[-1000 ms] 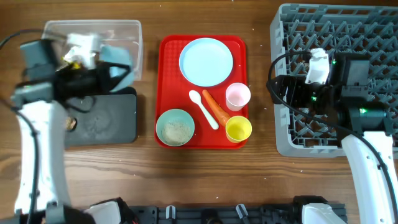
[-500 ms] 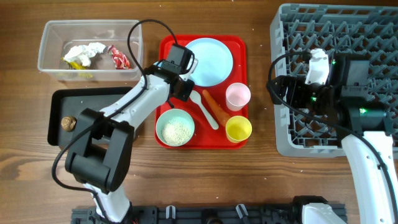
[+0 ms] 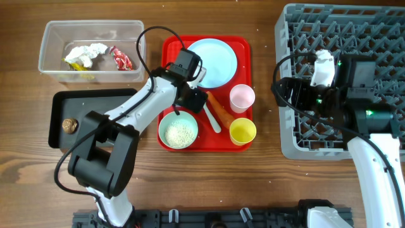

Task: Sort waste into correct bins and load items into the dishwasher rack
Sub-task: 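Grasp the green bowl with left gripper and pour rice onto black tray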

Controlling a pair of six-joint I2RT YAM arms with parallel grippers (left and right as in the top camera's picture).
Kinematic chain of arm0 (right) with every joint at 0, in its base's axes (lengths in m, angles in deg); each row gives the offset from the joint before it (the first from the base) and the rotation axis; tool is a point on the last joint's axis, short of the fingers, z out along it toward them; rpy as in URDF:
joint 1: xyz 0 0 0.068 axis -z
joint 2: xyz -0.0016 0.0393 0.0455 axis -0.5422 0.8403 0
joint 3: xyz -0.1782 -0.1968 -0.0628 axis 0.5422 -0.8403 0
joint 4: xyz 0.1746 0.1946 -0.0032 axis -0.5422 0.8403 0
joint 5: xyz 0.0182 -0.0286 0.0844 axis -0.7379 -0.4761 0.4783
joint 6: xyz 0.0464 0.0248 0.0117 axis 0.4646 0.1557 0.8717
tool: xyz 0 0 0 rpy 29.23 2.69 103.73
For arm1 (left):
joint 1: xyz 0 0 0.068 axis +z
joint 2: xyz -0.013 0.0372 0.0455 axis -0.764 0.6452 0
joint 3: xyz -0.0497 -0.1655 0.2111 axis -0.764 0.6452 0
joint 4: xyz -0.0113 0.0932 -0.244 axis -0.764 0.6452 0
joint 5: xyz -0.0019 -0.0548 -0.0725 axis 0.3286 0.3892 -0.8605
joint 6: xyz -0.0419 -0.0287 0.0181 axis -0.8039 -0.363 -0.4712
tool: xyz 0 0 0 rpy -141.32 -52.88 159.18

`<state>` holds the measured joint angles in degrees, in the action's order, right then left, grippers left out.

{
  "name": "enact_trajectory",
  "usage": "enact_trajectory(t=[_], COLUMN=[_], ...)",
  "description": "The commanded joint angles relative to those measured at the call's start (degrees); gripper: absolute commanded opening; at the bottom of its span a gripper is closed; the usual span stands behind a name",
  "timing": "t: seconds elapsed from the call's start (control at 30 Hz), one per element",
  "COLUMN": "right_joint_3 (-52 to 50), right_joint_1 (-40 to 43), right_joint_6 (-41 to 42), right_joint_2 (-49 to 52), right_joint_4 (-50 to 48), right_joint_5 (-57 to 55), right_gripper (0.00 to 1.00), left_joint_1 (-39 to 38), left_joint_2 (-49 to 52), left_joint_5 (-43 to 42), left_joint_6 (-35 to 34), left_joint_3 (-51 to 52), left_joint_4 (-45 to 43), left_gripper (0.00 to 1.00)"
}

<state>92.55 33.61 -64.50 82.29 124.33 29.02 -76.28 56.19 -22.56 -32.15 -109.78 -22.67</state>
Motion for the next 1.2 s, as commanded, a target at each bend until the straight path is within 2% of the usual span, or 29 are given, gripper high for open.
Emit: enact_trajectory(t=[0.0, 0.03, 0.1, 0.13, 0.23, 0.43, 0.53, 0.6, 0.67, 0.7, 0.8, 0.87, 1.0, 1.07, 1.17], right_joint_3=[0.83, 0.83, 0.83, 0.83, 0.83, 0.83, 0.83, 0.83, 0.83, 0.83, 0.83, 0.83, 0.83, 0.83, 0.83], right_joint_1=[-0.28, -0.28, -0.28, -0.28, -0.28, -0.28, -0.28, -0.28, -0.28, -0.28, -0.28, -0.28, -0.28, -0.28, -0.28], right_joint_6=[0.00, 0.04, 0.04, 0.04, 0.02, 0.04, 0.04, 0.04, 0.04, 0.04, 0.20, 0.20, 0.20, 0.22, 0.15], right_joint_2=[0.33, 0.33, 0.33, 0.33, 0.33, 0.33, 0.33, 0.33, 0.33, 0.33, 0.33, 0.33, 0.33, 0.33, 0.33], right_joint_4=[0.68, 0.70, 0.72, 0.70, 0.48, 0.44, 0.52, 0.52, 0.48, 0.48, 0.52, 0.52, 0.55, 0.70, 0.57], right_joint_5=[0.81, 0.42, -0.02, 0.00, -0.02, 0.00, 0.02, 0.02, 0.00, 0.00, 0.02, 0.02, 0.02, 0.02, 0.00], right_gripper=[1.00, 1.00, 1.00, 1.00, 1.00, 1.00, 1.00, 1.00, 1.00, 1.00, 1.00, 1.00, 1.00, 1.00, 1.00], left_joint_1=[0.83, 0.79, 0.74, 0.44, -1.55, -8.55, -10.51, -10.71, -10.71, -10.71, -10.71, -10.64, -10.19, -7.41, -0.52], left_joint_2=[-5.49, -6.93, -10.43, -10.51, -8.76, -8.70, -8.66, -8.66, -8.66, -8.66, -8.66, -8.68, -9.27, -11.50, -18.27], left_joint_5=[0.07, -2.40, -9.20, -10.23, -10.27, -10.23, -9.94, -8.44, -3.91, -2.34, 1.01, 1.88, 1.84, 0.87, -3.23], left_joint_6=[-2.58, -2.82, -3.41, -3.91, -7.89, -10.95, -12.68, -14.23, -18.80, -20.85, -21.79, -21.79, -23.15, -25.05, -24.96], left_joint_3=[-9.31, -11.04, -11.76, -11.69, -7.93, 6.14, 9.88, 12.46, 15.08, 16.15, 16.70, 16.63, 11.74, 7.04, 5.66], left_joint_4=[6.51, 8.55, 14.32, 17.42, 24.79, 18.18, 13.97, 11.08, 7.69, 5.97, 5.11, 5.01, 9.38, 13.84, 16.06], left_gripper=[0.95, 0.92, 0.77, 0.73, 0.70, 0.69, 0.63, 0.49, 0.27, 0.19, 0.12, 0.04, 0.04, 0.04, 0.04])
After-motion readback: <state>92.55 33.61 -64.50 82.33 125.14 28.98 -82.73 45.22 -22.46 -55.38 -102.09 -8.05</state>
